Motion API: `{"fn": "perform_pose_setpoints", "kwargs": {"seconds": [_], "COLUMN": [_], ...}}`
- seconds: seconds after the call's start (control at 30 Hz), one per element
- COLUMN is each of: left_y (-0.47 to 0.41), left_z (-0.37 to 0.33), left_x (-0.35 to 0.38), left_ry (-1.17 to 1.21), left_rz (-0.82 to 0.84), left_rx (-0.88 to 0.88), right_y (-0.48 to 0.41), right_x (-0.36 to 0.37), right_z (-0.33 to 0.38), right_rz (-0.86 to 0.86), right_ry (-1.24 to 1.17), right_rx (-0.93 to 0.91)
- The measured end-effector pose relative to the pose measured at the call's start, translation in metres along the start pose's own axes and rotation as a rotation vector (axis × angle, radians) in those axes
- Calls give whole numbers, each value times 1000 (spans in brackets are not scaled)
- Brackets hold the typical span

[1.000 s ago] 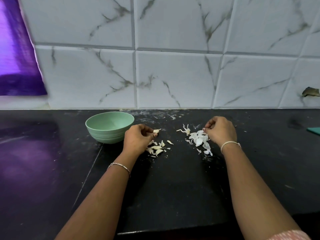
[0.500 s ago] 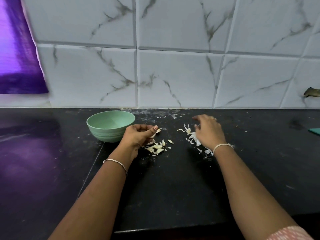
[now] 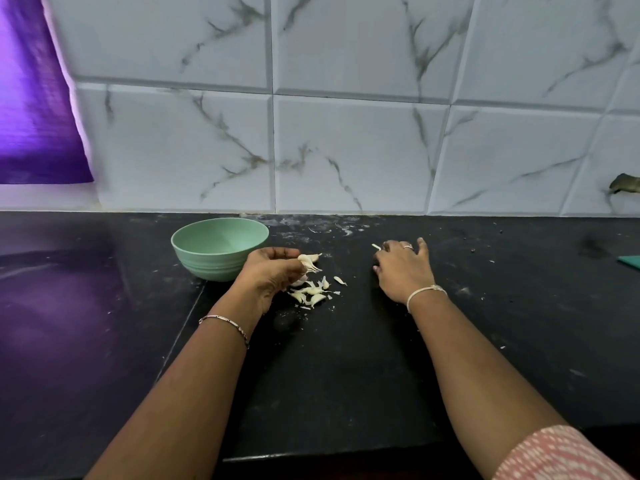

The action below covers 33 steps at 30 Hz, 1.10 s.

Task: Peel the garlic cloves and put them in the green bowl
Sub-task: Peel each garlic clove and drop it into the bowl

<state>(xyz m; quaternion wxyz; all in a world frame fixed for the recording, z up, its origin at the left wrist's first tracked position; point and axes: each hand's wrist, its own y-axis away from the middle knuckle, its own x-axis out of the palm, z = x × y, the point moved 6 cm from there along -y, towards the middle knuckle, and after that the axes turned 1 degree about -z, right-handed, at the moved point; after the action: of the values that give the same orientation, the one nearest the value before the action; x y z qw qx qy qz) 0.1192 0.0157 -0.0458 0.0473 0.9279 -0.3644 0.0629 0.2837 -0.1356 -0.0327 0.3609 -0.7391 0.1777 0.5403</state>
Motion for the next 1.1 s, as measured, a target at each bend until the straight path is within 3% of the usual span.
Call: {"fn": "perform_pose_setpoints", "kwargs": {"seconds": [0.1, 0.17, 0.27, 0.37, 0.47, 0.6, 0.77, 1.1], "left_y": [-5, -6, -4, -6, -4, 0, -3, -8], "left_z": [2, 3, 1, 2, 5, 7, 8, 7], "left_x": [-3, -3, -3, -6, -9, -17, -30, -26], "left_ry": [-80, -62, -19, -8, 39, 87, 116, 157], "left_rz": [-60, -73, -91, -127, -143, -224, -339, -287], "left_rx": [17, 1, -4, -17, -50, -36, -33, -47], "right_y": [4, 6, 21, 40, 42, 36, 20, -8], "right_x": [-18, -27, -20, -5, 1, -3, -4, 0], "right_z": [0, 12, 48, 73, 90, 107, 105, 108], "right_rz": [-161, -152, 255, 527, 461, 321, 263, 151], "right_ry": [-173, -417, -633, -530, -478, -538, -646, -737], "right_rx": [-15, -76, -188, -250, -279, -308, -254, -298]}}
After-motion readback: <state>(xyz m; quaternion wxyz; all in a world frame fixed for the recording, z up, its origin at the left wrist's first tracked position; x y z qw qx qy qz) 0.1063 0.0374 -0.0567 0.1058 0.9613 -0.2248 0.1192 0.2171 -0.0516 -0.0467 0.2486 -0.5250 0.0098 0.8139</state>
